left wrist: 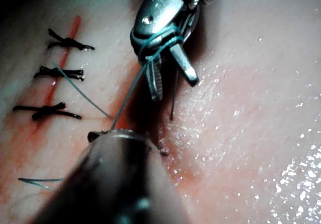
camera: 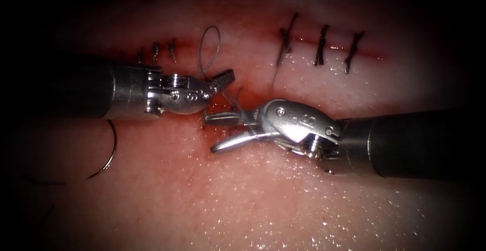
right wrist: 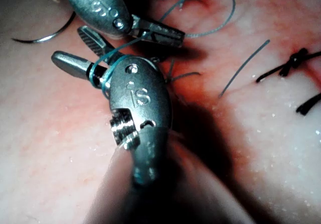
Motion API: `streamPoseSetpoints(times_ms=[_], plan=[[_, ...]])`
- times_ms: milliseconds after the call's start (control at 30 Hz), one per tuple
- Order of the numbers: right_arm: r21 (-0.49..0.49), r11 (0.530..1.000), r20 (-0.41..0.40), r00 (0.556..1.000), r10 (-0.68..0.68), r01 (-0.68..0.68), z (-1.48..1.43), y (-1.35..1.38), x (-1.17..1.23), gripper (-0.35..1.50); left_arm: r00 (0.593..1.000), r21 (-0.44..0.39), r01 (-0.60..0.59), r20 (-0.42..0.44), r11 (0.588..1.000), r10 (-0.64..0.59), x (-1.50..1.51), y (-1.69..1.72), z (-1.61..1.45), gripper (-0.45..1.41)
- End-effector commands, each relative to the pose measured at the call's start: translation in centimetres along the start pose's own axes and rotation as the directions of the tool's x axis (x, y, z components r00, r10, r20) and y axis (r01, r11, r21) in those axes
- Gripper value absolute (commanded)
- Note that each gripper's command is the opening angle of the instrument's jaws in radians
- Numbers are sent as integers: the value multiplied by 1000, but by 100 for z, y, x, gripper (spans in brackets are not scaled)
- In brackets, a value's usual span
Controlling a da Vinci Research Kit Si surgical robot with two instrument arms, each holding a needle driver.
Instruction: Wound Closure
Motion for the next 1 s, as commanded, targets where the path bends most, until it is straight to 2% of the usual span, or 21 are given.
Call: streamPoseSetpoints(times_ms=[33, 167, 367, 433, 600, 667, 733, 867, 1000], plan=[[5, 1000, -36, 999, 16, -16, 8, -3, -11, 39, 1000, -9, -1, -4, 1000, 1, -1, 11, 7, -45], [-33, 999, -119, 992, 29, -33, 3, 1, -7, 39, 1000, -10, 11, -16, 1000, -12, -4, 21, 5, -45], [-131, 990, -134, 991, 26, -44, -10, 11, -2, 39, 1000, -15, 12, -23, 1000, -12, -3, 31, -5, -45], [-191, 980, -143, 990, 20, -47, -13, 14, -1, 41, 999, -18, 17, -28, 1000, -17, 0, 35, -8, -45], [-350, 937, -132, 990, -39, -9, -25, 23, 1, 68, 999, -16, 23, -34, 1000, -23, 12, 50, -14, -45], [-411, 911, -94, 994, -61, 17, -30, 26, 1, 93, 999, -17, 23, -42, 1000, -24, 17, 55, -15, -45], [-463, 886, -59, 996, -66, 31, -35, 29, -1, 108, 999, -15, 25, -40, 1000, -25, 22, 59, -16, -45], [-527, 848, -18, 997, -75, 54, -45, 34, -8, 111, 999, -13, 30, -42, 999, -30, 33, 65, -12, -45], [-584, 809, -47, 997, 53, -71, -59, 41, -17, 111, 999, -5, 34, -38, 999, -34, 39, 66, -5, -45]])
